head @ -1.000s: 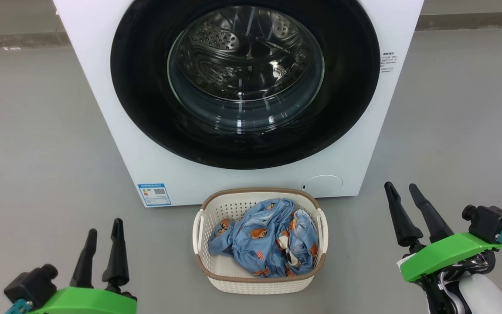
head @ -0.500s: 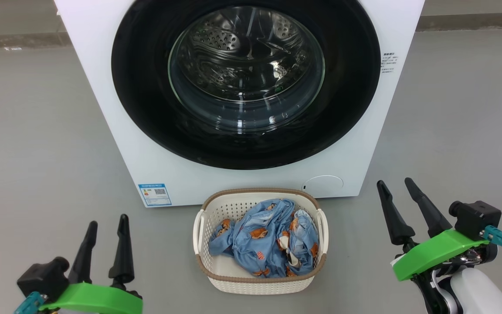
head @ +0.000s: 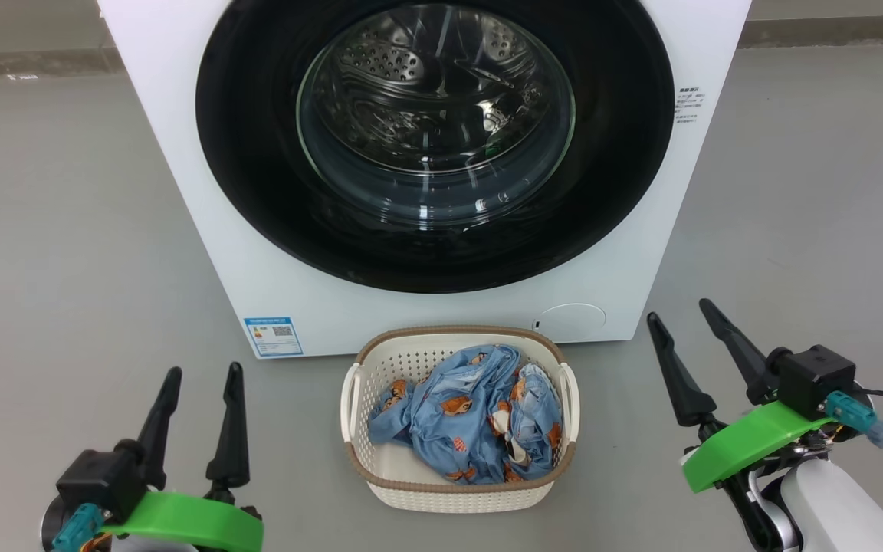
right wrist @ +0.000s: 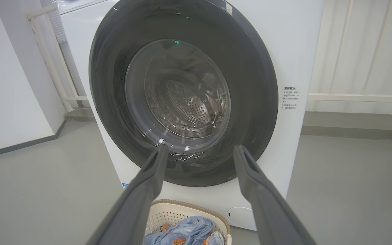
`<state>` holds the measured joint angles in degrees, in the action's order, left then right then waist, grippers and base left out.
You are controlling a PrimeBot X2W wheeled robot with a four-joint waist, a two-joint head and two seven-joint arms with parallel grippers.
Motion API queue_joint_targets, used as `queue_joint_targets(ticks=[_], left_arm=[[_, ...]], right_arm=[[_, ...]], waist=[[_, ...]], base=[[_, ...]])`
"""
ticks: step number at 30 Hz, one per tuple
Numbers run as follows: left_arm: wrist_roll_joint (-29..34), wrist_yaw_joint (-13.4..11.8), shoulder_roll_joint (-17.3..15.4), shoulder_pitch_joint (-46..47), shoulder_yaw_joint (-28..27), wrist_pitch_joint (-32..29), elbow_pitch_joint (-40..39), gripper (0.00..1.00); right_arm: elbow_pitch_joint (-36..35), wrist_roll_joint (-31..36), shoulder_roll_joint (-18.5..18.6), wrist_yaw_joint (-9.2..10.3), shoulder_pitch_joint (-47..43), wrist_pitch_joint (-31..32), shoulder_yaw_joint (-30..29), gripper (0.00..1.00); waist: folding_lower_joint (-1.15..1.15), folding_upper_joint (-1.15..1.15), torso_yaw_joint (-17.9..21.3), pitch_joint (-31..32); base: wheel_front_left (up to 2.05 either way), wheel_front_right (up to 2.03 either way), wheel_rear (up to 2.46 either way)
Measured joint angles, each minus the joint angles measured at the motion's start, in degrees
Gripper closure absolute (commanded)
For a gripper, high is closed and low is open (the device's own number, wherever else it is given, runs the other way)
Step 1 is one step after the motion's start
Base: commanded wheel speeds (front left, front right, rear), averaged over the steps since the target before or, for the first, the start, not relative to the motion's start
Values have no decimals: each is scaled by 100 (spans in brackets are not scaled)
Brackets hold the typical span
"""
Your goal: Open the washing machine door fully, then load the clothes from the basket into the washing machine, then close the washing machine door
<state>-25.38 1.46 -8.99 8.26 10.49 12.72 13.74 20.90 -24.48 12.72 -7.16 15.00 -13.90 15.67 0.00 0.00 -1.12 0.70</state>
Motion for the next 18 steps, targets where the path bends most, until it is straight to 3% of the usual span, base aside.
queue_joint_targets(ticks=[18], left_arm=[[90,-58,-79,4,55,40,-31,0]], right_arm=[[11,141,1,0,10,-38,53,0]], waist=[[0,0,-1,-14]], base=[[0,0,0]])
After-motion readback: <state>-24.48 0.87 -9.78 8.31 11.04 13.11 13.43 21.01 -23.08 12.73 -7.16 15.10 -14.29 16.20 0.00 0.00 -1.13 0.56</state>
